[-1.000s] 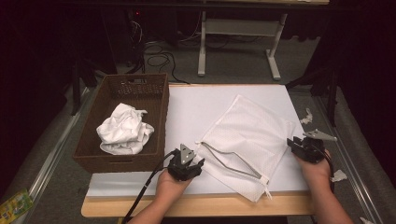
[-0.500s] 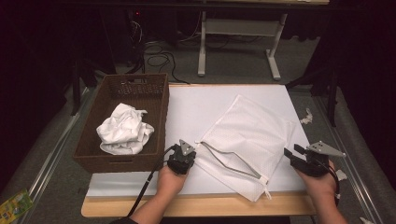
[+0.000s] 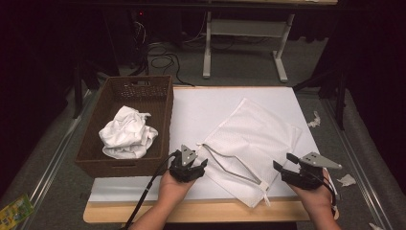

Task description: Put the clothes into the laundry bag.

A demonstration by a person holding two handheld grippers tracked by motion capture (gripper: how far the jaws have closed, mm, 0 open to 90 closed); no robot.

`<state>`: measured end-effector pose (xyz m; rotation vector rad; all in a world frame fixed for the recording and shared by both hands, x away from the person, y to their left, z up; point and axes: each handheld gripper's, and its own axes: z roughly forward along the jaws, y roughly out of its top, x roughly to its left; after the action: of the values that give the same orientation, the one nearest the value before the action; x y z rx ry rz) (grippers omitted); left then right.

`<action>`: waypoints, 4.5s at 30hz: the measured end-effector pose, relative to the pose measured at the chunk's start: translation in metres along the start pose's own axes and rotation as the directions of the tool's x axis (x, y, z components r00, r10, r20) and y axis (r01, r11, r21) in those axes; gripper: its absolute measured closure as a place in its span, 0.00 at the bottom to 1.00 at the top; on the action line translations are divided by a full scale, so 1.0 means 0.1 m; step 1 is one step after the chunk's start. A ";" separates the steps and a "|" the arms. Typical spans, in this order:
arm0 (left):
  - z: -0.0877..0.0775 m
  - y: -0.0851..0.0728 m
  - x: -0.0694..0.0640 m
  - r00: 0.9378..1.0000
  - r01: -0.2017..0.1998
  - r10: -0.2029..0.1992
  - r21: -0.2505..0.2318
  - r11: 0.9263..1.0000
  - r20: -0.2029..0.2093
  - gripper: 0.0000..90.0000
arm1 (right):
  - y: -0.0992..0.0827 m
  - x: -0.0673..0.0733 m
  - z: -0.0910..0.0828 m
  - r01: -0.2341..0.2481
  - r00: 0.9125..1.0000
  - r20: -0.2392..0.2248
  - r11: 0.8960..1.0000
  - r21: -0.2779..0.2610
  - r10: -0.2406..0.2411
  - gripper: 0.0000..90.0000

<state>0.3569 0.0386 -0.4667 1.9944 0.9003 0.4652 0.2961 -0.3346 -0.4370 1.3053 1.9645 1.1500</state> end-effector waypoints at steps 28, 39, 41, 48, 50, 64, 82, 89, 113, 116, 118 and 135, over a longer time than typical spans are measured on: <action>-0.39 0.30 -0.11 0.994 -0.056 0.065 -0.105 0.993 0.082 0.07 | 0.10 0.10 0.02 0.093 0.995 -0.016 0.992 -0.080 -0.095 0.17; -0.55 0.38 0.04 0.997 -0.017 0.027 -0.124 0.992 0.075 0.01 | 0.10 0.11 0.07 0.093 0.995 -0.039 0.994 -0.064 -0.095 0.16; -0.62 0.40 0.05 0.996 -0.004 0.016 -0.140 0.990 0.089 0.01 | 0.09 0.10 0.10 0.079 0.996 -0.045 0.995 -0.060 -0.082 0.16; -0.90 0.49 0.16 0.997 0.003 0.012 -0.216 0.976 0.070 0.02 | 0.07 0.13 0.15 0.072 0.996 -0.043 0.997 -0.032 -0.073 0.17; -0.95 0.47 0.21 0.999 -0.011 0.018 -0.209 0.978 0.036 0.02 | 0.09 0.12 0.16 0.080 0.996 -0.043 0.996 -0.044 -0.082 0.17; -1.41 0.20 0.68 0.989 0.041 -0.070 -0.212 0.976 -0.131 0.00 | 0.28 0.09 0.32 0.063 0.997 -0.039 0.995 -0.074 -0.066 0.15; -1.75 -0.10 1.30 0.941 0.174 -0.238 -0.261 0.950 -0.239 0.01 | 0.36 0.03 0.37 0.044 0.997 -0.052 0.995 -0.092 -0.049 0.16; -1.71 -0.10 1.27 0.945 0.161 -0.226 -0.263 0.951 -0.238 0.01 | 0.34 0.01 0.34 0.045 0.998 -0.046 0.994 -0.097 -0.050 0.17; -1.38 0.34 1.29 0.937 0.176 -0.249 -0.285 0.942 -0.245 0.11 | 0.28 -0.06 0.28 0.024 0.998 -0.049 0.995 -0.095 -0.028 0.17; -1.31 0.44 1.39 0.930 0.173 -0.249 -0.277 0.945 -0.269 0.12 | 0.30 -0.05 0.27 0.029 0.998 -0.051 0.994 -0.104 -0.034 0.17; -1.26 0.51 1.45 0.931 0.157 -0.234 -0.270 0.950 -0.282 0.12 | 0.30 -0.05 0.27 0.033 0.998 -0.052 0.994 -0.107 -0.039 0.17; -0.81 0.67 2.16 0.895 0.232 -0.228 -0.037 0.972 -0.383 0.14 | 0.29 -0.07 0.27 0.028 0.998 -0.056 0.995 -0.100 -0.034 0.17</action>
<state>0.4795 0.2214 -0.3701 1.8017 1.3678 0.7331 0.3340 -0.3253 -0.4264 1.1989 1.9349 1.2667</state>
